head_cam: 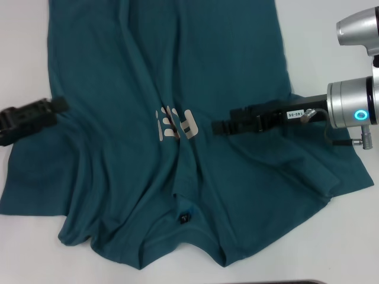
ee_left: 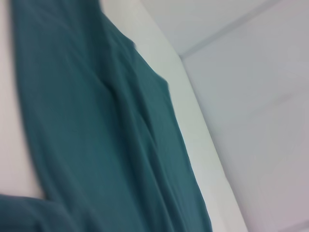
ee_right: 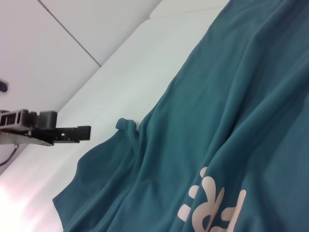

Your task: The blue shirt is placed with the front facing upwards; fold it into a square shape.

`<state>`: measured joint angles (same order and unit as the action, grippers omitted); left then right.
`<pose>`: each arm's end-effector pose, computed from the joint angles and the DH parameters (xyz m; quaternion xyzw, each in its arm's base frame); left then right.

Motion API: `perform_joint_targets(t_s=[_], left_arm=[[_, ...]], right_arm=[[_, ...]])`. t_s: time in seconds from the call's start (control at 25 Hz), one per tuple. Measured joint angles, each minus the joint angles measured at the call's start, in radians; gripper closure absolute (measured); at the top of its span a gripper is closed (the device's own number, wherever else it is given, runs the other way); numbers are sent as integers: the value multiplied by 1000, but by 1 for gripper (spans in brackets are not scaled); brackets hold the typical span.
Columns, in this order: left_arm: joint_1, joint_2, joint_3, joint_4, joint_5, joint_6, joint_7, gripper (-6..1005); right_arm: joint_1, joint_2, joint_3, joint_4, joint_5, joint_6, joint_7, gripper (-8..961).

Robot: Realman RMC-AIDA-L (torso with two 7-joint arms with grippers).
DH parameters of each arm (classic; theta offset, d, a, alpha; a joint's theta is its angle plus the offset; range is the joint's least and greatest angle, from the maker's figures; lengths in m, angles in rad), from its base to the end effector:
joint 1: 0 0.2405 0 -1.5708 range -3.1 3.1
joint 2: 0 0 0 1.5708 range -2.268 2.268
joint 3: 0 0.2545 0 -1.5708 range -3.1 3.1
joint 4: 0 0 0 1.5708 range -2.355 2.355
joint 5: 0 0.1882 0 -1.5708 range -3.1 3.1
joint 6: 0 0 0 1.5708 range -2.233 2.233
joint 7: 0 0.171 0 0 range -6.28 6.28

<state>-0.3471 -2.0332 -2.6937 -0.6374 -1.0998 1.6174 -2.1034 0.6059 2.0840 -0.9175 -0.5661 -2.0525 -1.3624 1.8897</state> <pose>-0.3110 0.2791 0.0191 -0.7086 -0.6167 -0.3257 0.1070 0.2370 0.3265 -0.0712 -0.8902 0.4266 0.1508 0.0538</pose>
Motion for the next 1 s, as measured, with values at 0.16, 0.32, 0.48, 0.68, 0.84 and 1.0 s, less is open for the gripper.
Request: perform_joint_targets(t_s=[0.16, 0.32, 0.48, 0.68, 0.84, 1.0], left_arm=[[27, 5, -85, 0, 0, -16, -53, 185], [47, 6, -142, 0, 1, -26, -79, 185], [66, 10, -150, -1, 9, -61, -122, 185], [77, 19, -149, 0, 20, -70, -148, 185], [81, 25, -149, -1, 48, -77, -170, 184], [81, 27, -149, -1, 61, -85, -177, 184]], right_arm=[[1, -1, 8, -1, 0, 0, 0, 48], [1, -1, 12, -1, 0, 0, 0, 49], [2, -1, 12, -1, 0, 0, 0, 49], [1, -1, 13, -1, 0, 3, 0, 50], [0, -1, 13, -1, 0, 5, 0, 51], [0, -1, 13, 0, 0, 5, 0, 52]])
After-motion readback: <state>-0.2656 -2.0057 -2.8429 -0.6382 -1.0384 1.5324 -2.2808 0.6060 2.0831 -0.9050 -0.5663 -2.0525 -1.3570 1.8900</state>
